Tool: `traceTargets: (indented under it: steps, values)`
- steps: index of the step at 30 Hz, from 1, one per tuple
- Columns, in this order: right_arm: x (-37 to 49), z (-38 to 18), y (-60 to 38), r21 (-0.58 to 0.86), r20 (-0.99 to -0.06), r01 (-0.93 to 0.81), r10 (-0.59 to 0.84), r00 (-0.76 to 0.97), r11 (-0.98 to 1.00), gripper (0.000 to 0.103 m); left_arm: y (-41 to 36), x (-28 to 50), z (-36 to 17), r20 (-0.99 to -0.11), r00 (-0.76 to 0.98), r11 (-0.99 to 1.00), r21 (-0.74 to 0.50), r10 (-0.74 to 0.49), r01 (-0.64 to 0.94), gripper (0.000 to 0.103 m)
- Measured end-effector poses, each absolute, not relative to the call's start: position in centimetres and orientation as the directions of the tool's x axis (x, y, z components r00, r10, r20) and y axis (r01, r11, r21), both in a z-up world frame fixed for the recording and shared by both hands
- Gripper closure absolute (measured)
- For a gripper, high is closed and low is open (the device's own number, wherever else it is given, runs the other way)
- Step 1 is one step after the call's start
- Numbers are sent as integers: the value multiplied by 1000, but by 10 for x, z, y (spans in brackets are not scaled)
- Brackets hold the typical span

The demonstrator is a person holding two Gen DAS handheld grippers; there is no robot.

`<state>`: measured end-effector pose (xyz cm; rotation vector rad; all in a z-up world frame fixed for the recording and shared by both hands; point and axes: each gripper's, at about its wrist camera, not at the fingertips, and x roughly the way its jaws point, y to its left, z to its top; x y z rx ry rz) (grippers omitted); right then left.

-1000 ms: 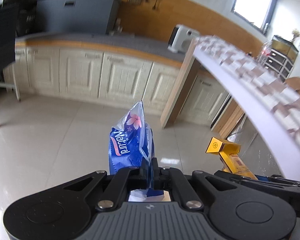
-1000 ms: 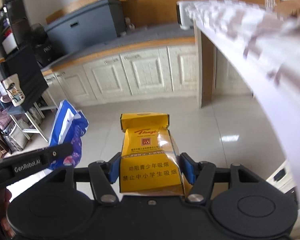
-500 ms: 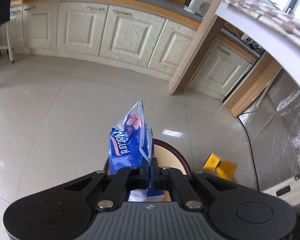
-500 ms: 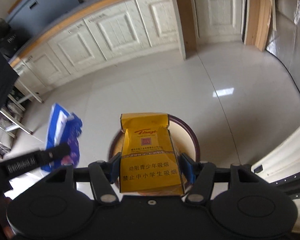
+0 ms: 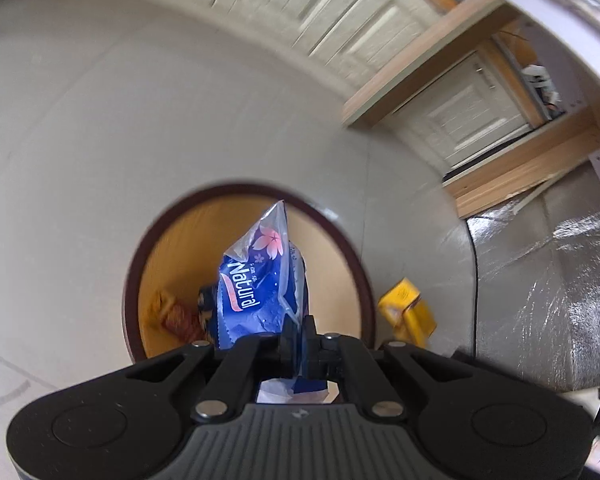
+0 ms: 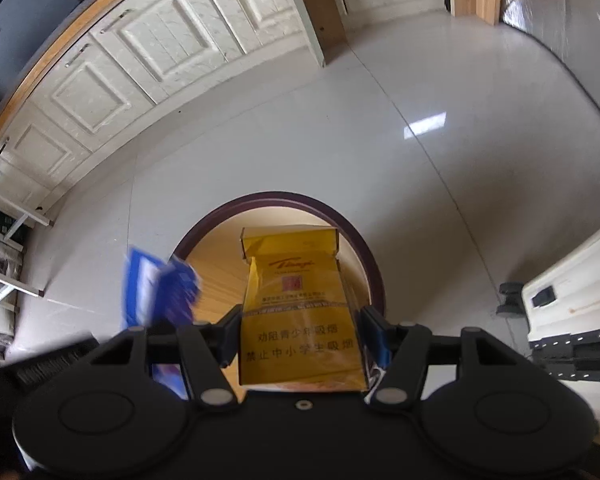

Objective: Collect trash
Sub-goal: 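Carry the tissue pack and yellow box with both tools over the wastebasket, then open both tools to drop the tissue pack and yellow box into the wastebasket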

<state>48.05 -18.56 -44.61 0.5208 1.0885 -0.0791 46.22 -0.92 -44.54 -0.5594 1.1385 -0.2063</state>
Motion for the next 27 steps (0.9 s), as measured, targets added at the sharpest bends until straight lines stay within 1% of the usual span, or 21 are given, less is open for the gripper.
traceTargets:
  steps: [4, 9, 11, 13, 15, 16, 22, 27]
  values:
    - [489, -462, -189, 392, -863, 329, 219, 456, 859, 41, -13, 465, -463, -819, 365, 838, -523, -443, -156, 101]
    - [494, -475, -191, 422, -866, 351, 256, 430, 836, 41, -17, 469, -470, -848, 340, 873, -471, -407, -128, 99]
    - [495, -478, -192, 428, -865, 349, 267, 425, 834, 40, -17, 471, -474, -861, 331, 884, -448, -387, -131, 94]
    - [497, -480, -189, 419, -869, 338, 264, 418, 843, 40, -17, 473, -478, -874, 319, 896, -425, -367, -132, 88]
    - [498, -482, -188, 414, -872, 331, 264, 413, 848, 39, -18, 474, -481, -883, 309, 906, -406, -354, -122, 76]
    - [500, -483, -187, 414, -873, 330, 267, 408, 848, 39, -18, 474, -483, -887, 304, 910, -398, -348, -120, 74]
    - [508, -488, -180, 395, -888, 327, 267, 374, 858, 39, -16, 477, -484, -901, 289, 922, -369, -325, -114, 72]
    - [509, -494, -175, 376, -903, 316, 268, 336, 871, 31, -20, 480, -480, -912, 296, 945, -318, -283, -78, 67]
